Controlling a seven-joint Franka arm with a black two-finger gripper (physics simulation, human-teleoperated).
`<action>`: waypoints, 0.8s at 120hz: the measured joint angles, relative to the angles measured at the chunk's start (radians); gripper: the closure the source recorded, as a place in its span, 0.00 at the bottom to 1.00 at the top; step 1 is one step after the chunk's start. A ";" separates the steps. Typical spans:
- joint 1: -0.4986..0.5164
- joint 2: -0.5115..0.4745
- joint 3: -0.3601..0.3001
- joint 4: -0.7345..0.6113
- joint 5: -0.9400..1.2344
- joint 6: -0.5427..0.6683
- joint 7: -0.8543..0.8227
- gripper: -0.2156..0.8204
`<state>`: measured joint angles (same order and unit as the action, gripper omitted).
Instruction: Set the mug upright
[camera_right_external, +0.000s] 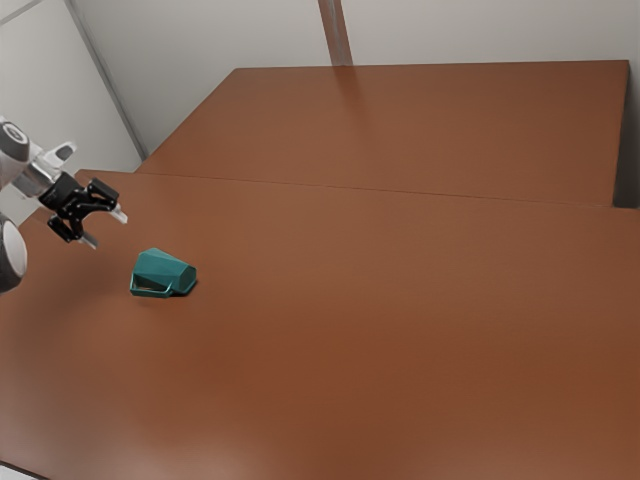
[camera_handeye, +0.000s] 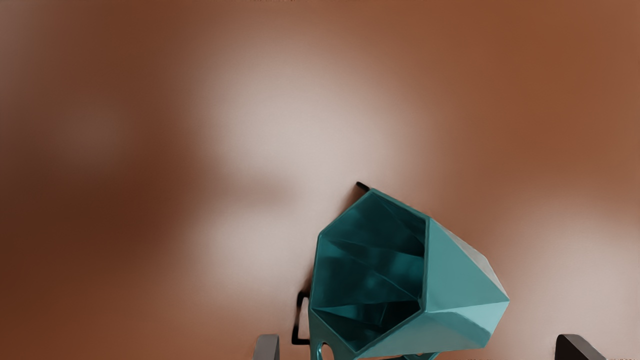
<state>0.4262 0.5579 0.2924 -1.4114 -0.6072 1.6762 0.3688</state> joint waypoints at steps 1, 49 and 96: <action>0.000 0.002 0.000 0.000 -0.005 0.000 0.003 0.21; -0.006 0.057 -0.021 -0.043 -0.166 -0.018 0.086 0.21; -0.010 0.058 -0.053 -0.084 -0.174 -0.074 0.086 0.36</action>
<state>0.4163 0.6159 0.2393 -1.4956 -0.7811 1.6018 0.4550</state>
